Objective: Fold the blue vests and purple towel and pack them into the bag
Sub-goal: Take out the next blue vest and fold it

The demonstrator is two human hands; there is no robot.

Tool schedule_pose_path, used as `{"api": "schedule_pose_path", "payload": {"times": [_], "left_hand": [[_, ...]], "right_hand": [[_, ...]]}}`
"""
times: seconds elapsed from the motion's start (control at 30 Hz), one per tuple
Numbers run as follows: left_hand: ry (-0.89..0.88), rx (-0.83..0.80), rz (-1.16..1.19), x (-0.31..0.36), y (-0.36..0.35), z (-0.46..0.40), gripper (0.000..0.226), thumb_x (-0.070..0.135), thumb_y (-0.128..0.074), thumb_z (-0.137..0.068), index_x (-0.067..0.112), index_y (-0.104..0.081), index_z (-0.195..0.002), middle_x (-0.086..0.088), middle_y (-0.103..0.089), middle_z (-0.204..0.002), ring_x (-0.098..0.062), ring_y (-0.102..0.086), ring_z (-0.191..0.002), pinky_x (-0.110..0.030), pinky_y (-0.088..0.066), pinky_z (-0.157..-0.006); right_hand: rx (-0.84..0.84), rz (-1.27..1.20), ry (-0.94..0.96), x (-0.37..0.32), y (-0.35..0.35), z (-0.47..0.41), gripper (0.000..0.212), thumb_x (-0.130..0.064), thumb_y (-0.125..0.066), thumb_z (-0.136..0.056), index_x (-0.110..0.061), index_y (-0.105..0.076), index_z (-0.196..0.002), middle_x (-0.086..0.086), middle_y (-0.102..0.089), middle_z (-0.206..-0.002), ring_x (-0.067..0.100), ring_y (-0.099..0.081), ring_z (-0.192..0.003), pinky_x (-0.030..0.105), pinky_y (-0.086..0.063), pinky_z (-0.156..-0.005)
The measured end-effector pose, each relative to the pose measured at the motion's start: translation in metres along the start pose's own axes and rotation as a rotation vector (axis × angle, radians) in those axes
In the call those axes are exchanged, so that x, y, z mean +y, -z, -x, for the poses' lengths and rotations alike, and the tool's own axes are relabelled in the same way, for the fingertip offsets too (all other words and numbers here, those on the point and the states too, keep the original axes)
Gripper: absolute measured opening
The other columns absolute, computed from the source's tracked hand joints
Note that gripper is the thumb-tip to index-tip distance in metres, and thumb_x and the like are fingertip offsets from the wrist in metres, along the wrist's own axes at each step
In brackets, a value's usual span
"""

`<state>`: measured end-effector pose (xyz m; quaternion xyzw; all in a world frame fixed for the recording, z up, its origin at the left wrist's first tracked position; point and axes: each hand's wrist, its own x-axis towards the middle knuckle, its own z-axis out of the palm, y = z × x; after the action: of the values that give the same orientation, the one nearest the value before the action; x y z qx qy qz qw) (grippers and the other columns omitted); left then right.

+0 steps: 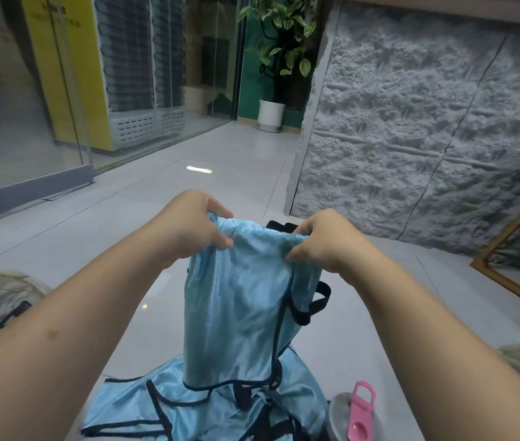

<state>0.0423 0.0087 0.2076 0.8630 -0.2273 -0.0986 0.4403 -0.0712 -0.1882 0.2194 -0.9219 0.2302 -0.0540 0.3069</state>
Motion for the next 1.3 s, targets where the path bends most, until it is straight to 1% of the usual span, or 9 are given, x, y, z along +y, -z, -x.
{"api": "schedule_pose_path", "payload": {"times": [0.27,0.4,0.5,0.63,0.83,0.93,1.1,1.2,1.3], "left_hand": [[-0.038,0.006,-0.345,-0.006,0.010,-0.002,0.016,0.025,-0.084,-0.084,0.011,-0.078,-0.084,-0.010,-0.065,-0.077,-0.025,-0.056,-0.067,-0.028,-0.043,-0.057],[0.010,-0.061,0.031,-0.022,0.020,-0.007,0.031,0.034,-0.090,-0.072,0.007,-0.078,-0.081,-0.008,-0.070,-0.080,-0.027,-0.062,-0.081,-0.033,-0.048,-0.076],[0.027,-0.211,0.324,-0.031,0.019,-0.009,0.056,0.039,-0.087,-0.072,-0.003,-0.074,-0.106,-0.016,-0.078,-0.106,-0.030,-0.073,-0.105,-0.049,-0.051,-0.107],[0.066,-0.272,0.505,-0.033,0.004,-0.006,0.032,0.033,-0.053,-0.107,0.008,-0.070,-0.115,-0.009,-0.079,-0.106,-0.023,-0.076,-0.093,-0.048,-0.058,-0.090],[0.351,-0.326,1.085,-0.049,-0.024,-0.004,0.066,0.059,-0.045,-0.103,0.006,-0.083,-0.099,-0.015,-0.077,-0.110,-0.029,-0.077,-0.094,-0.041,-0.060,-0.088],[0.404,-0.446,1.161,-0.064,-0.035,0.002,0.074,0.071,-0.054,-0.091,0.006,-0.078,-0.116,-0.015,-0.074,-0.120,-0.031,-0.072,-0.110,-0.045,-0.050,-0.105],[0.269,-0.640,0.914,-0.079,-0.036,0.003,0.074,0.028,-0.100,-0.051,0.005,-0.076,-0.118,-0.015,-0.076,-0.111,-0.029,-0.075,-0.094,-0.038,-0.061,-0.083],[0.268,-0.598,0.977,-0.079,-0.035,-0.002,0.067,0.019,-0.097,-0.048,0.005,-0.077,-0.110,-0.014,-0.077,-0.100,-0.028,-0.075,-0.086,-0.038,-0.062,-0.082],[0.260,-0.518,1.081,-0.069,-0.035,-0.003,0.042,0.022,-0.082,-0.069,0.006,-0.078,-0.108,-0.015,-0.076,-0.097,-0.031,-0.075,-0.083,-0.042,-0.061,-0.081]], "right_hand": [[-0.034,-0.142,0.008,0.009,0.007,0.001,0.017,-0.017,-0.085,-0.072,-0.005,-0.077,-0.080,0.005,-0.060,-0.073,0.020,-0.050,-0.071,0.033,-0.037,-0.066],[-0.171,-0.395,0.025,0.022,0.015,-0.002,0.024,-0.010,-0.084,-0.076,0.005,-0.069,-0.087,0.013,-0.071,-0.085,0.024,-0.067,-0.079,0.034,-0.053,-0.076],[-0.208,-0.585,0.013,0.029,0.017,-0.001,0.023,0.000,-0.071,-0.090,-0.013,-0.069,-0.071,0.010,-0.072,-0.082,0.020,-0.069,-0.069,0.024,-0.053,-0.058],[-0.212,-0.808,-0.034,0.034,0.012,0.000,0.026,-0.002,-0.066,-0.094,-0.015,-0.069,-0.072,0.012,-0.073,-0.082,0.023,-0.070,-0.066,0.028,-0.057,-0.056],[-0.155,-1.049,-0.217,0.036,-0.009,-0.002,0.011,-0.009,-0.067,-0.092,-0.007,-0.070,-0.103,0.015,-0.074,-0.093,0.027,-0.072,-0.065,0.033,-0.061,-0.056],[-0.156,-1.143,-0.325,0.038,-0.016,-0.006,0.015,-0.013,-0.066,-0.092,-0.006,-0.070,-0.105,0.014,-0.075,-0.093,0.028,-0.071,-0.065,0.033,-0.061,-0.056],[-0.222,-1.187,-0.390,0.043,-0.020,-0.007,0.011,-0.013,-0.065,-0.090,-0.004,-0.066,-0.097,0.014,-0.072,-0.080,0.028,-0.069,-0.060,0.033,-0.061,-0.058],[-0.222,-1.231,-0.377,0.044,-0.015,-0.005,0.017,-0.017,-0.064,-0.095,-0.004,-0.068,-0.087,0.013,-0.072,-0.073,0.028,-0.070,-0.055,0.033,-0.061,-0.054],[-0.159,-1.376,-0.325,0.051,-0.017,-0.005,0.052,-0.050,-0.062,-0.099,0.000,-0.078,-0.097,0.018,-0.078,-0.095,0.034,-0.077,-0.078,0.044,-0.061,-0.077]]}}
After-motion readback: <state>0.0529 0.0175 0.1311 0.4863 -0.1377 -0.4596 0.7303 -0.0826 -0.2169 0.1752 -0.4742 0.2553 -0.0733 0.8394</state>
